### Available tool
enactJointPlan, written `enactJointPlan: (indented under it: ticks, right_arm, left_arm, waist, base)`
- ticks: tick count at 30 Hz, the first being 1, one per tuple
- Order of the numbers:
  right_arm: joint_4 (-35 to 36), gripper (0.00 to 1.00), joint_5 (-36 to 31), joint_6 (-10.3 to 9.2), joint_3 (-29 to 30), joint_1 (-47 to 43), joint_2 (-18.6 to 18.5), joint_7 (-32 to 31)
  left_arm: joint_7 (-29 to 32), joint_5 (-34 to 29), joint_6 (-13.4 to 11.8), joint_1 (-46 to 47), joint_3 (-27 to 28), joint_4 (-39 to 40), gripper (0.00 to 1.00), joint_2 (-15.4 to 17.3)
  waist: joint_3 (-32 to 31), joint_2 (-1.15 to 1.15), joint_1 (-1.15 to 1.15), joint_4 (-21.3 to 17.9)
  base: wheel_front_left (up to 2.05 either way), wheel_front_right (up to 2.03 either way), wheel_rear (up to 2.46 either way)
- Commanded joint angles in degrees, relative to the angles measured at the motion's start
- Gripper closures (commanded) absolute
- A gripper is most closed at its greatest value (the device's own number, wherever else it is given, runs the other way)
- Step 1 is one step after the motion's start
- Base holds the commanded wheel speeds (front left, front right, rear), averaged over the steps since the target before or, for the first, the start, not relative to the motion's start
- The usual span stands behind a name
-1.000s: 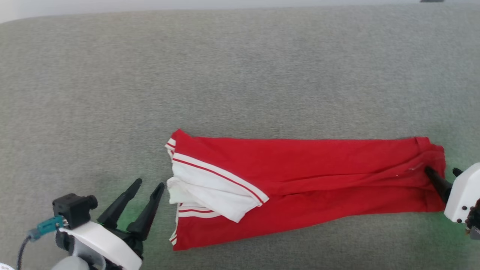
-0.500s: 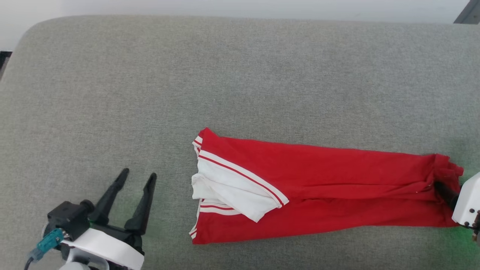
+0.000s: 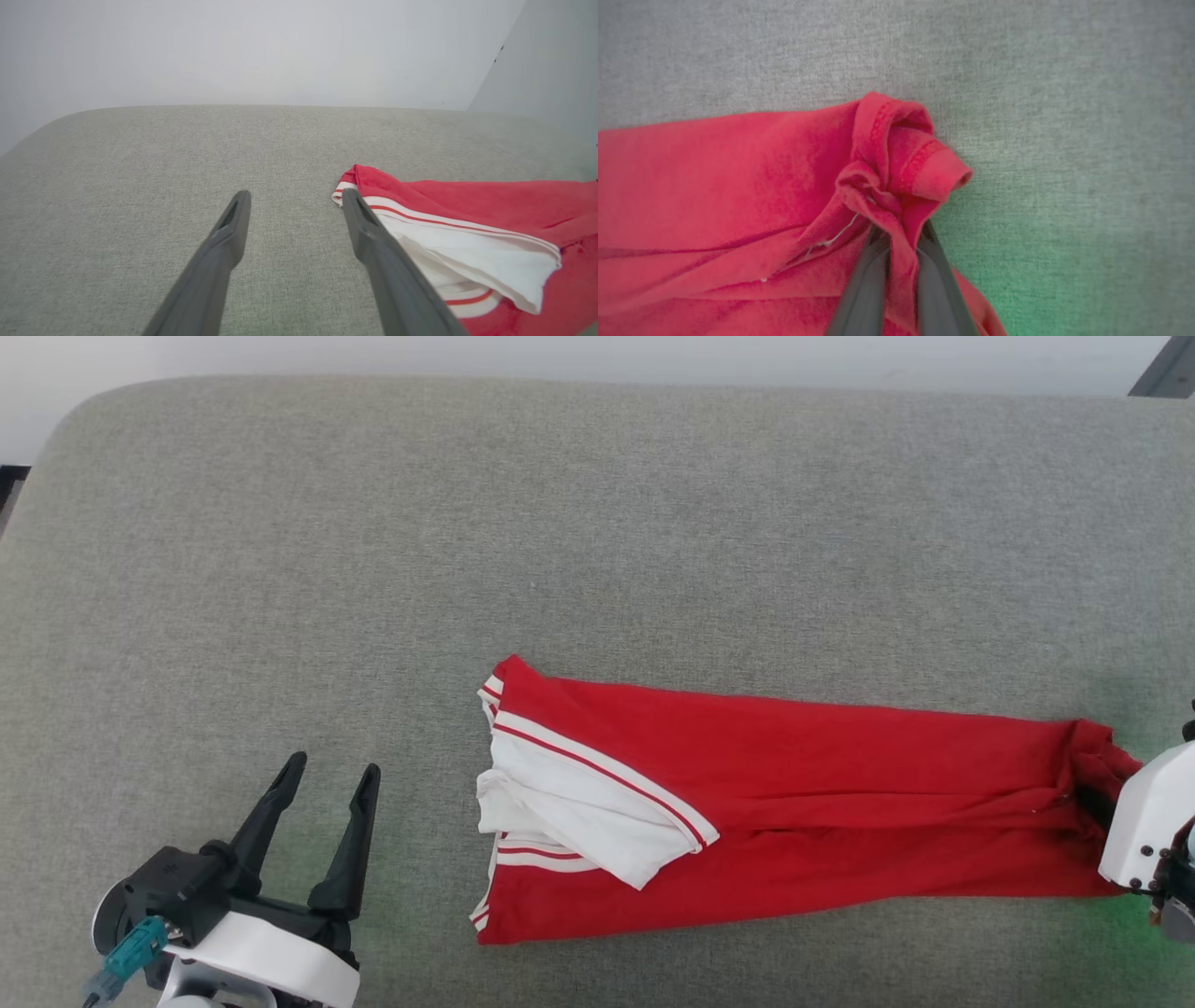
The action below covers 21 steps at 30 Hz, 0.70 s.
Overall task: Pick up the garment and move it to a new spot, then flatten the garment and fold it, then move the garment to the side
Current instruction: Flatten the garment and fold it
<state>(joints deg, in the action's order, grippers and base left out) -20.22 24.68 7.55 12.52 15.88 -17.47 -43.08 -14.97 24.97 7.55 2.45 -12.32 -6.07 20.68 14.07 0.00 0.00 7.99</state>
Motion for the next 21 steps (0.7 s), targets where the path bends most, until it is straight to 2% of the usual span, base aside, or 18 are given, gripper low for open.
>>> enactJointPlan:
  ticks: [1, 7, 13, 16, 21]
  right_arm:
    - [-1.64, 1.00, -0.26, -0.15, -0.67, -0.75, 0.93, 0.12]
    - [-0.21, 1.00, 0.09, -0.23, 1.85, 0.38, -1.68, 3.11]
    - [2.40, 1.00, -0.80, -0.20, 8.07, -0.45, -4.98, 4.94]
    - [4.29, 1.00, -0.12, -0.19, 14.14, -1.21, -6.87, 5.89]
    - [9.35, 1.00, -0.35, -0.12, 18.69, -3.93, -8.02, 3.72]
  left_arm:
    - [-0.28, -0.24, -0.14, 0.41, 0.28, -0.10, 0.00, 0.04]
    - [-0.27, 0.16, -0.14, 0.35, 1.33, -0.28, 0.00, 0.19]
    - [-0.27, 0.41, -0.14, -0.47, 2.03, 0.01, 0.00, 0.25]
    - [-0.28, 0.72, -0.14, -0.93, 2.11, 0.22, 0.00, 0.21]
    - [-0.28, 0.89, -0.14, -1.77, 3.02, 0.55, 0.00, 0.00]
  waist:
    - [0.06, 0.00, 0.00, -0.17]
    - [-0.06, 0.00, 0.00, -1.20]
    - [-0.55, 0.00, 0.00, -2.00]
    - [-0.94, 0.00, 0.00, -2.33]
    - [-1.46, 0.00, 0.00, -3.11]
  base:
    - [0.00, 0.00, 0.00]
    - [0.00, 0.00, 0.00]
    - [0.00, 0.00, 0.00]
    - [0.00, 0.00, 0.00]
    - [0.00, 0.00, 0.00]
